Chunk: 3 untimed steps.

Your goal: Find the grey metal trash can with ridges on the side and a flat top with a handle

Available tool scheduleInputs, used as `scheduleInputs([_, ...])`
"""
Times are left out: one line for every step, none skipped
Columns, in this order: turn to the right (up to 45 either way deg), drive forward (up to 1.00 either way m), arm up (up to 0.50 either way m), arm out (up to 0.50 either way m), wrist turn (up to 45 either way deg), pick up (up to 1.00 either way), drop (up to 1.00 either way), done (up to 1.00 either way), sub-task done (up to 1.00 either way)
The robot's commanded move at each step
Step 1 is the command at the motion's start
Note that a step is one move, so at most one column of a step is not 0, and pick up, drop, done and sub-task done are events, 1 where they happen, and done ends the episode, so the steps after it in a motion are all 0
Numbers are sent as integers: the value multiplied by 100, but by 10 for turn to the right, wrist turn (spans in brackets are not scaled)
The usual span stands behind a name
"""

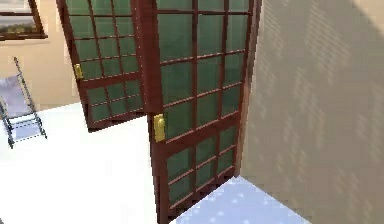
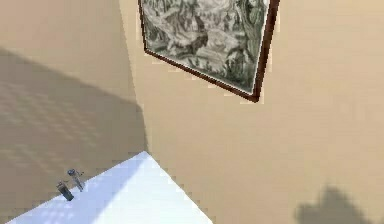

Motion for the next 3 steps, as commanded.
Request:
scheduleInputs([0, 30, 0, 0, 0, 0, 0, 0, 0])
scheduleInputs([-300, 0, 0, 0, 0, 0, 0, 0, 0])
scheduleInputs([0, 95, 0, 0, 0, 0, 0, 0, 0])
